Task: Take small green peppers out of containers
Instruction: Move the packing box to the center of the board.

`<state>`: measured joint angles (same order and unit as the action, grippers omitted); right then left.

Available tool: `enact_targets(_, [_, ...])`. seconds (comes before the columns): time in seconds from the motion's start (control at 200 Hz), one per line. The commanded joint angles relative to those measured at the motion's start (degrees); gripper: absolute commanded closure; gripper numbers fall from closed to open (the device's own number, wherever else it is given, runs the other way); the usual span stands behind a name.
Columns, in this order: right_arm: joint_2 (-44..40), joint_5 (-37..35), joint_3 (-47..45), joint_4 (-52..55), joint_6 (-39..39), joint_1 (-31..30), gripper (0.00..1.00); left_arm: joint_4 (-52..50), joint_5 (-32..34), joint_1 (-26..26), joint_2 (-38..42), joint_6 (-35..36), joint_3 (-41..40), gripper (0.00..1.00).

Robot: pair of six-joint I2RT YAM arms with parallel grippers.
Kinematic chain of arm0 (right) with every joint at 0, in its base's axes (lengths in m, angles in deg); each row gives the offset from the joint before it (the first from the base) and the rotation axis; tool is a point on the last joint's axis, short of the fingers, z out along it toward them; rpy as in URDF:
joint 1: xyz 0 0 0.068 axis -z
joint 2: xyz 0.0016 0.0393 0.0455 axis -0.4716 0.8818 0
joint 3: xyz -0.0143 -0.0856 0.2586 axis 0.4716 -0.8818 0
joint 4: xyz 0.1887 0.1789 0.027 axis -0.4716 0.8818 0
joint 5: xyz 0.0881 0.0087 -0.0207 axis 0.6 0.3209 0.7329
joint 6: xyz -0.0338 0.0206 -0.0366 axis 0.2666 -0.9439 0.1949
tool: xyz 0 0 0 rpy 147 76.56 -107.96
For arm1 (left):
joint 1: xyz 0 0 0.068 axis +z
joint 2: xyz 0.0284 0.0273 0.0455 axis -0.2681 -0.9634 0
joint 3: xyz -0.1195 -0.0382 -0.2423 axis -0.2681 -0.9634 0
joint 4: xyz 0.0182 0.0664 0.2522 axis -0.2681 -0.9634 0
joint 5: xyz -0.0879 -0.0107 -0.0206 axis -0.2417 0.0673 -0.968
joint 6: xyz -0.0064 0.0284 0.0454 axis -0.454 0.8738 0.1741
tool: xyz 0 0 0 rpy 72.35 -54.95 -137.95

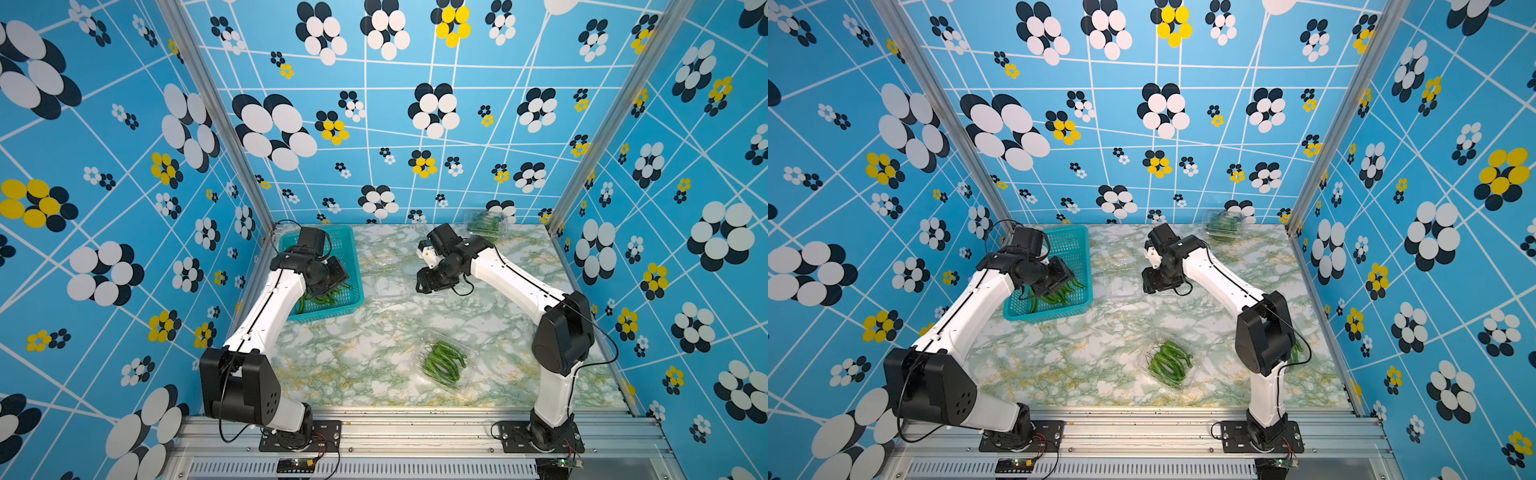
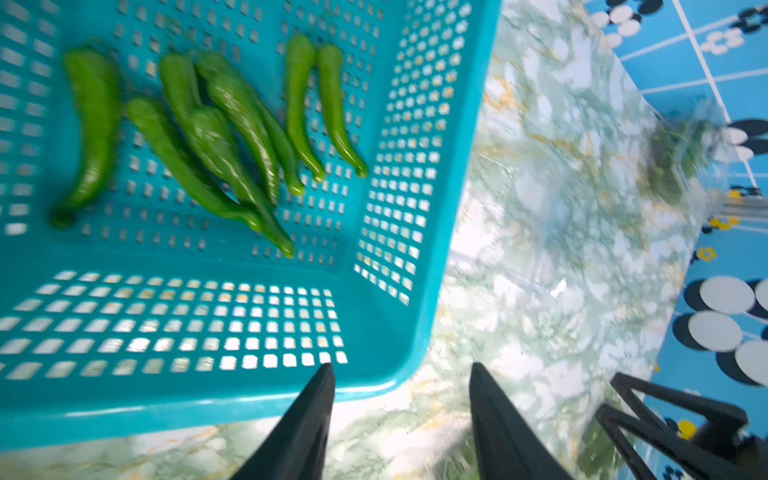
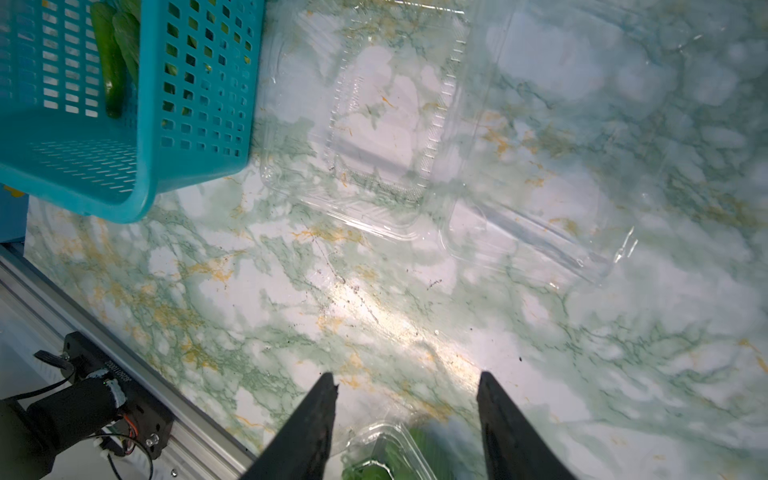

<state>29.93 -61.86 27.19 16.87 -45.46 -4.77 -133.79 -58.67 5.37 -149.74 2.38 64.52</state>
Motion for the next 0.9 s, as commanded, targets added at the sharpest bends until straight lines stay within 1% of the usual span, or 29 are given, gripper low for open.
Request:
enact_targets(0.0, [-5.04,3.61,-4.78,1.28,-0.51,1.05,0.43,0.46,-2.27,-5.9,3.27,-7.29,-4.94,0.46])
enact_targets(0.15, [-9.97,7.23,-12.45,0.26,-1.5,2.66,0.41,6.78,-3.49,-15.29,7.26,-15.49,-12.36,0.45])
enact_targets(0.285, [-12.25,8.1,-17.13,1.2,-0.12,2.72,0.39,8.67,-1.5,-24.07,8.68,-20.46,-16.09,0.44])
enact_targets(0.435, [-15.54,7.94,-23.28,-0.07,0.22,2.68,0.38,12.95,1.2,-31.59,9.37,-26.14,-20.11,0.43])
enact_targets(0.595, [-19.32,8.53,-29.37,-2.03,0.25,2.67,0.37,15.94,4.15,-37.64,9.44,-30.22,-23.34,0.43])
enact_targets(0.745, [-22.35,8.54,-33.59,-3.23,0.45,2.63,0.37,20.17,6.02,-41.75,8.47,-32.77,-25.21,0.43])
enact_targets(0.899, [-24.67,8.58,-36.37,-3.33,0.4,1.84,0.37,22.17,8.45,-45.61,7.24,-34.71,-25.71,0.42])
